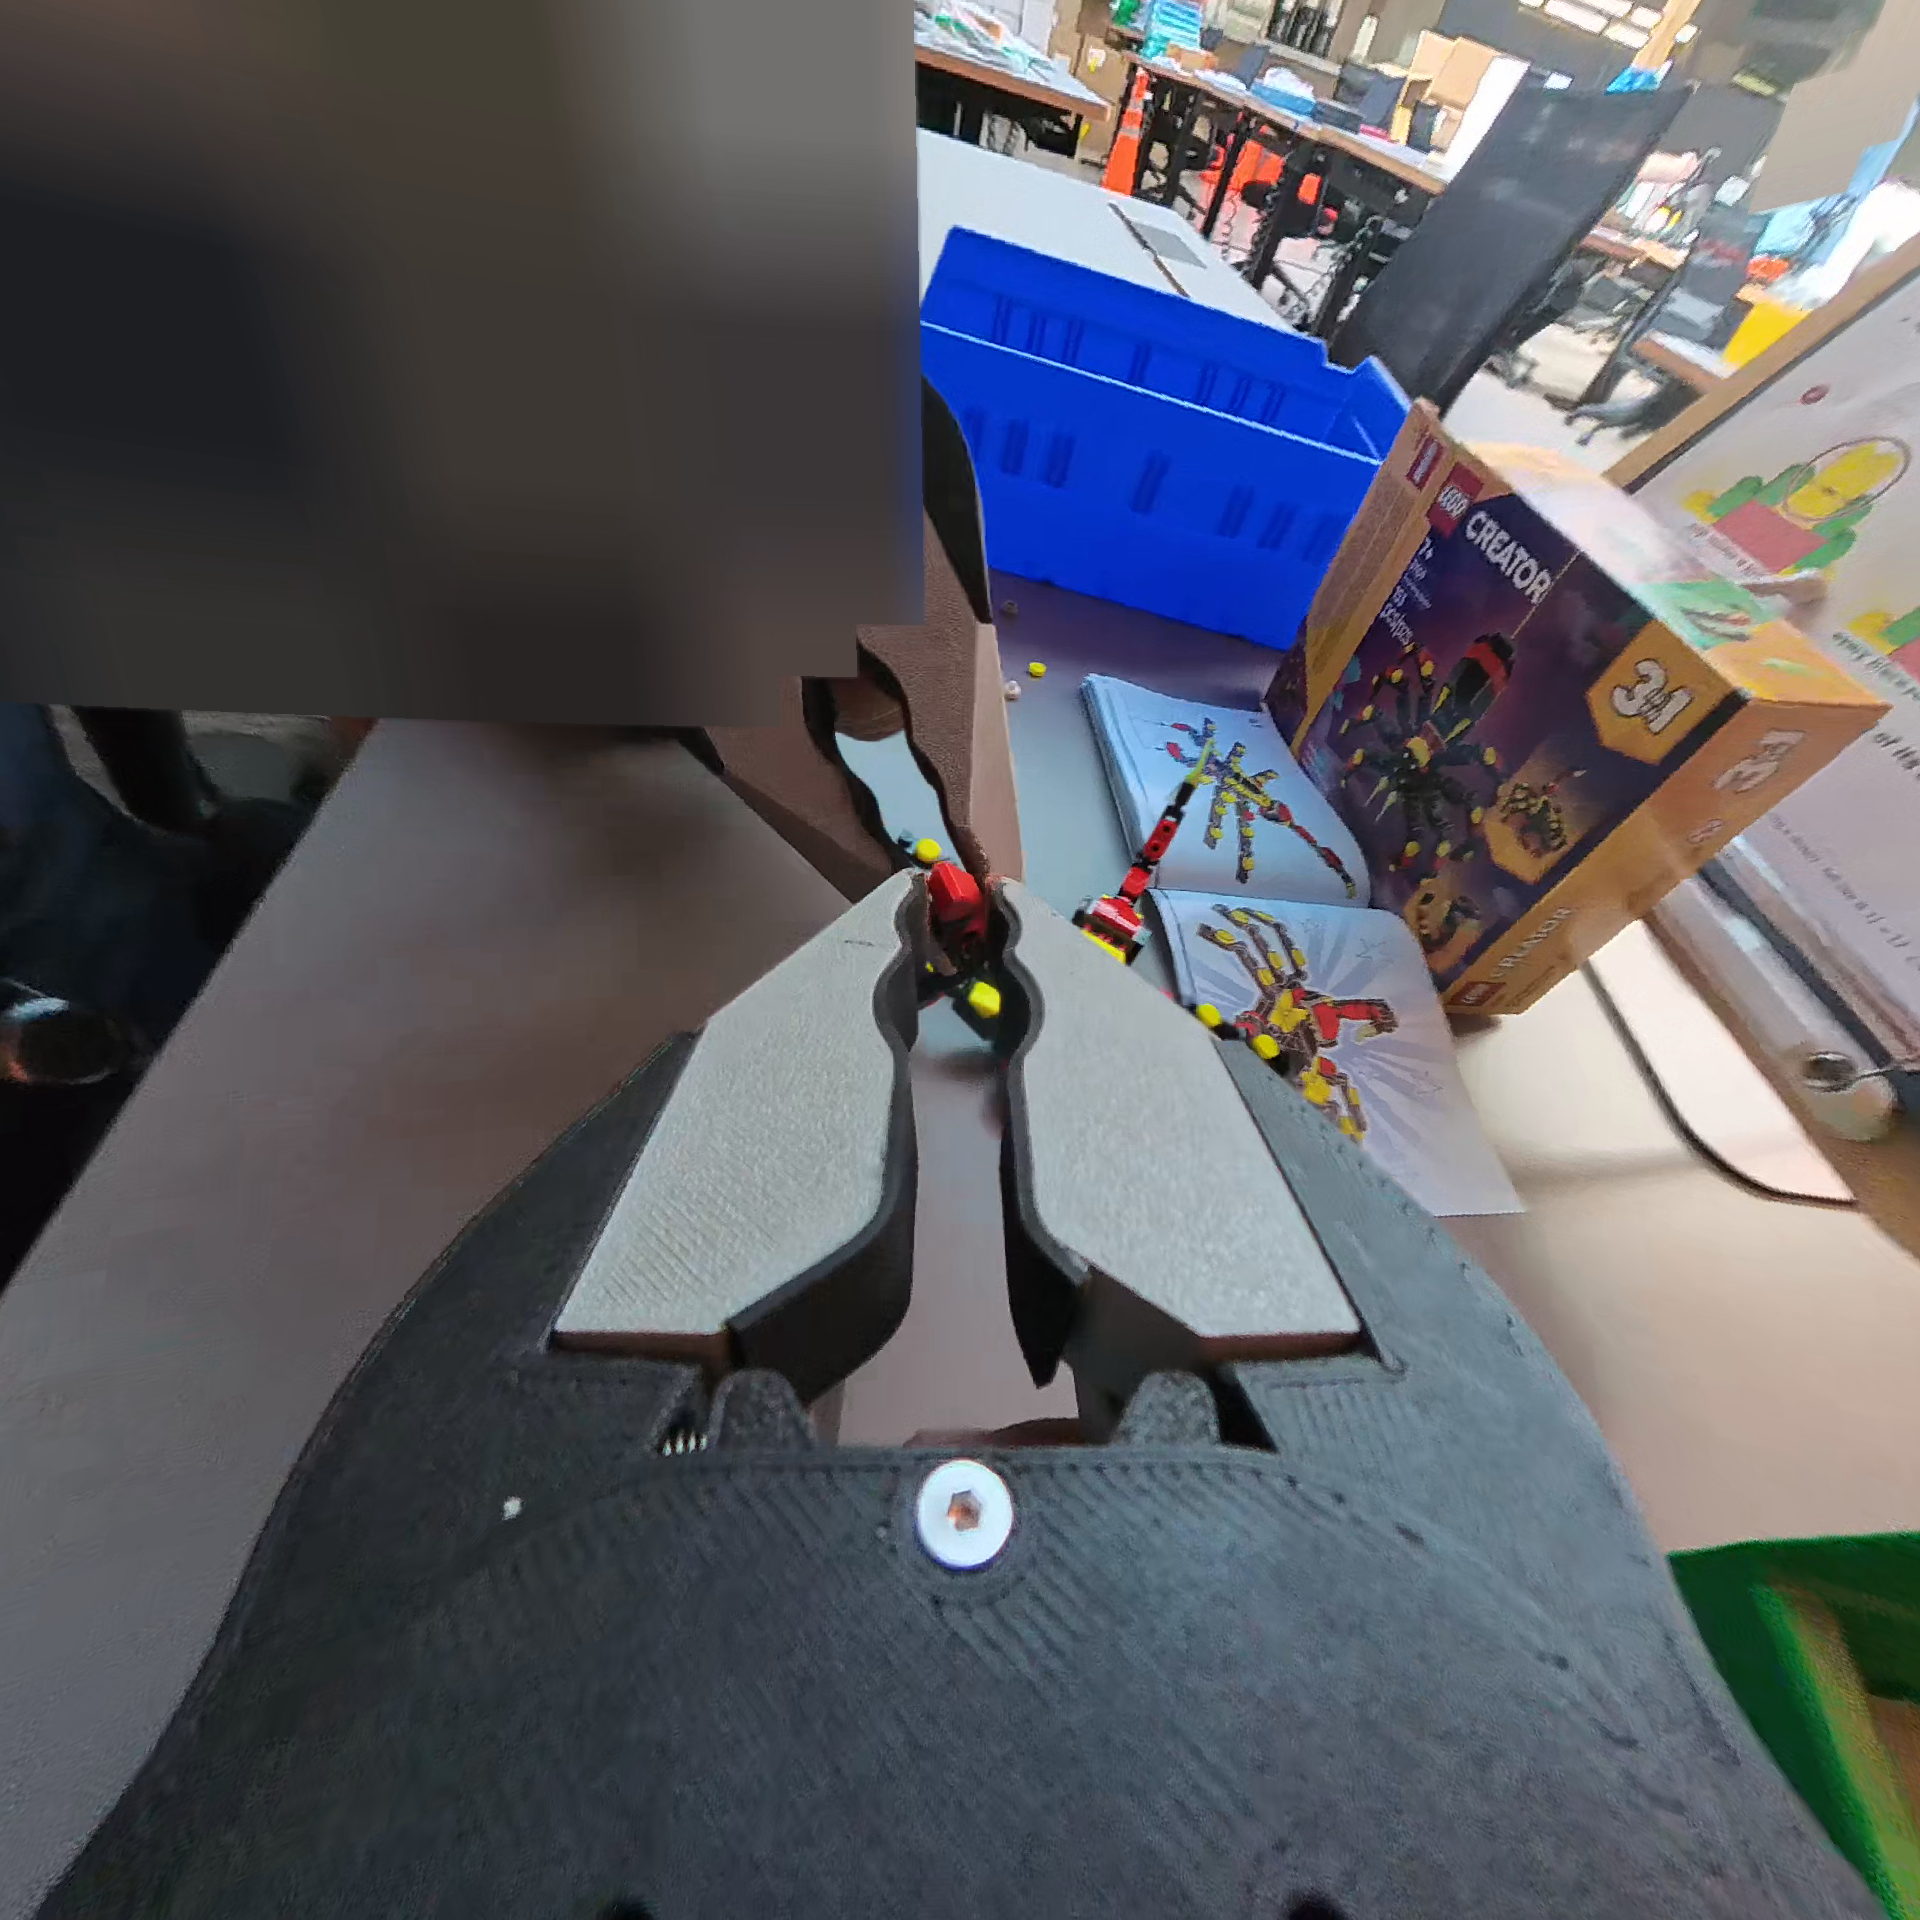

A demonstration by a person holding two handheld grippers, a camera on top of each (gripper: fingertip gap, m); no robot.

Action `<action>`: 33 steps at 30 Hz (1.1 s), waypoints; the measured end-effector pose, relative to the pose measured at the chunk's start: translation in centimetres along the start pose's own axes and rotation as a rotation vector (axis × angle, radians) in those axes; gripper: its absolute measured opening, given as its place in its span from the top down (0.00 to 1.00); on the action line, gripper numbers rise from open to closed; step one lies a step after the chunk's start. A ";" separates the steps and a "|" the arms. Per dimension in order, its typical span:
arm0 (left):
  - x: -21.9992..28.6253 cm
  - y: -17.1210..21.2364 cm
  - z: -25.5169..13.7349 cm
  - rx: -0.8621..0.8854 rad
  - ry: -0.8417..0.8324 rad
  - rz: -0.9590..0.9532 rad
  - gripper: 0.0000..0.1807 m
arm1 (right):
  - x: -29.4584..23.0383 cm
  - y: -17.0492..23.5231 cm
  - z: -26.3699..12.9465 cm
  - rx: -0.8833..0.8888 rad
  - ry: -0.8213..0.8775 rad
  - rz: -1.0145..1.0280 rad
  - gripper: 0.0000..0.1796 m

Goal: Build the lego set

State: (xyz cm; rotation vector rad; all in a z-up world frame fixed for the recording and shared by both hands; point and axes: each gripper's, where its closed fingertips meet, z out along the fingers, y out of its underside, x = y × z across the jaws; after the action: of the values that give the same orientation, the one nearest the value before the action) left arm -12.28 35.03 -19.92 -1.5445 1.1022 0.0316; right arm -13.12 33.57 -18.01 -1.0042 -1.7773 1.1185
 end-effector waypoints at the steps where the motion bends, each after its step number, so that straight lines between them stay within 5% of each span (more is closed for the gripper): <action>1: -0.2 0.0 0.0 0.004 0.009 -0.053 0.96 | 0.1 -0.1 -0.1 -0.004 0.023 -0.038 0.96; 6: -1.0 -0.2 -0.2 0.032 0.031 -0.221 0.96 | 0.2 -0.4 -0.3 -0.037 0.129 -0.243 0.96; 9: -0.9 0.1 0.0 0.010 0.009 -0.167 0.96 | 0.1 0.1 -0.3 -0.074 0.133 -0.273 0.96; 14: -0.6 0.1 0.1 -0.025 -0.058 0.013 0.96 | -0.2 0.3 -0.4 -0.068 0.055 -0.137 0.96; 28: -1.0 -0.8 -0.4 -0.005 -0.126 0.150 0.96 | 0.1 -0.9 -0.8 0.076 -0.096 0.185 0.95; 33: -0.9 -0.6 -0.3 0.010 -0.067 -0.001 0.96 | 0.2 -0.5 -0.8 0.039 -0.015 0.018 0.96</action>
State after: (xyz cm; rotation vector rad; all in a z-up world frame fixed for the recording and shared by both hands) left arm -12.49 35.28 -18.87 -1.5246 1.0480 0.0767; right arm -12.57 33.80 -17.24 -0.9929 -1.7550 1.1700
